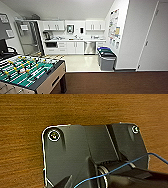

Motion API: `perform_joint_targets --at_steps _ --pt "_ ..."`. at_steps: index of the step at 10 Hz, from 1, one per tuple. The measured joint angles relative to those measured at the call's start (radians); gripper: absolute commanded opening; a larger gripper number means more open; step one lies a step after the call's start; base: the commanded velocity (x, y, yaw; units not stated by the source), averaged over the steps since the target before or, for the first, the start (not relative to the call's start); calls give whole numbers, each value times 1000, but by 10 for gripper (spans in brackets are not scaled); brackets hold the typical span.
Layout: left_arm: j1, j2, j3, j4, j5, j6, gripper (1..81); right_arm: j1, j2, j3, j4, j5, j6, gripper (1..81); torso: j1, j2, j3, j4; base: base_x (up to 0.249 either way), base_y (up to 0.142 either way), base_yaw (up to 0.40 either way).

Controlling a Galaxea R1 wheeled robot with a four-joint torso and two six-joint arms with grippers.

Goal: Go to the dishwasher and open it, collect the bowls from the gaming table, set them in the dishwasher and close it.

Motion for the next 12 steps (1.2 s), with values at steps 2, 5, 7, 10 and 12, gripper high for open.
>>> perform_joint_targets --at_steps 2,5,7,10,12 --pt "-1 2 0 0 0 0 811 0 0 -5 0 0 0 811 0 0 0 0 176 0 0" --pt "-2 1 0 0 -1 0 811 14 17 -14 0 -2 -1 811 0 0 0 0 192 0 0" --pt "-1 1 0 0 -1 0 811 19 24 -36 -1 -14 -1 811 0 0 0 0 204 0 0" --pt "-2 1 0 0 -1 0 811 19 42 -44 -13 -17 -1 811 0 0 0 0 207 0 0" --pt "1 1 0 0 0 0 811 17 51 -51 -24 -15 -1 811 0 0 0 0 208 0 0"
